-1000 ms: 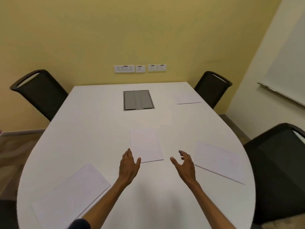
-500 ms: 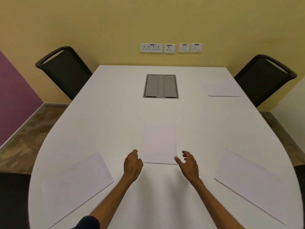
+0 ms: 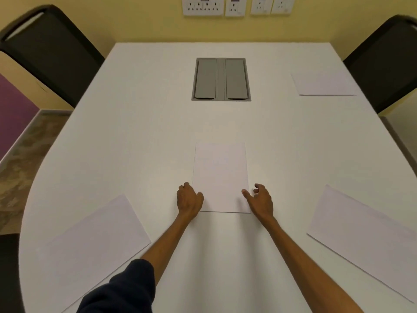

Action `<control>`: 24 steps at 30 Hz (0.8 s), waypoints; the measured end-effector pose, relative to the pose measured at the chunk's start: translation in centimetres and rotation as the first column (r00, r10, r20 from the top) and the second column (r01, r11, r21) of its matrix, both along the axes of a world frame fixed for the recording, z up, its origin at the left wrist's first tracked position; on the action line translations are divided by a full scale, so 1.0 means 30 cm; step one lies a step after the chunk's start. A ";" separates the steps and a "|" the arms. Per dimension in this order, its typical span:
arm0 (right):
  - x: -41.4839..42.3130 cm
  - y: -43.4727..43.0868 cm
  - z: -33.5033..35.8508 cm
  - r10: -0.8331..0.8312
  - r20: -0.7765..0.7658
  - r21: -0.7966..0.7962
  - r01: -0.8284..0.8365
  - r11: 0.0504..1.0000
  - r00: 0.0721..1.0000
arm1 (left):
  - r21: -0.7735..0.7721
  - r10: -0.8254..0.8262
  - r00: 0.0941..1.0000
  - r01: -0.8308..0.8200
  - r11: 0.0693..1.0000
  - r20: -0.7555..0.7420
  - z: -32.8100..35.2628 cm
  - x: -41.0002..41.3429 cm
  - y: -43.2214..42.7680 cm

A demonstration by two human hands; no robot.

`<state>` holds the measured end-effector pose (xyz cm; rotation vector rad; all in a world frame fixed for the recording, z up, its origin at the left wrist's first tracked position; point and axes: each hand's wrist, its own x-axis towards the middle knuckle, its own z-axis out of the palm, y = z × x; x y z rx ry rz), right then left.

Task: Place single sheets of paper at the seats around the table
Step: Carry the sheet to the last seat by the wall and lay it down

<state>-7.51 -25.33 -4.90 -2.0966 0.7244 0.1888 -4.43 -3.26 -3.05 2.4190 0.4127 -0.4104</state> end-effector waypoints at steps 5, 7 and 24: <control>0.058 0.031 -0.041 -0.039 -0.023 -0.007 0.039 0.999 0.999 | 0.023 0.086 0.996 -0.085 0.996 -0.021 -0.037 0.065 -0.005; 0.076 0.049 -0.047 -0.065 -0.027 0.011 0.066 0.998 0.998 | 0.003 0.110 0.993 -0.110 0.994 -0.041 -0.045 0.083 -0.002; 0.044 0.072 -0.030 -0.222 0.038 0.235 0.208 0.950 0.974 | -0.443 0.298 0.940 -0.340 0.830 -0.164 -0.055 0.075 0.012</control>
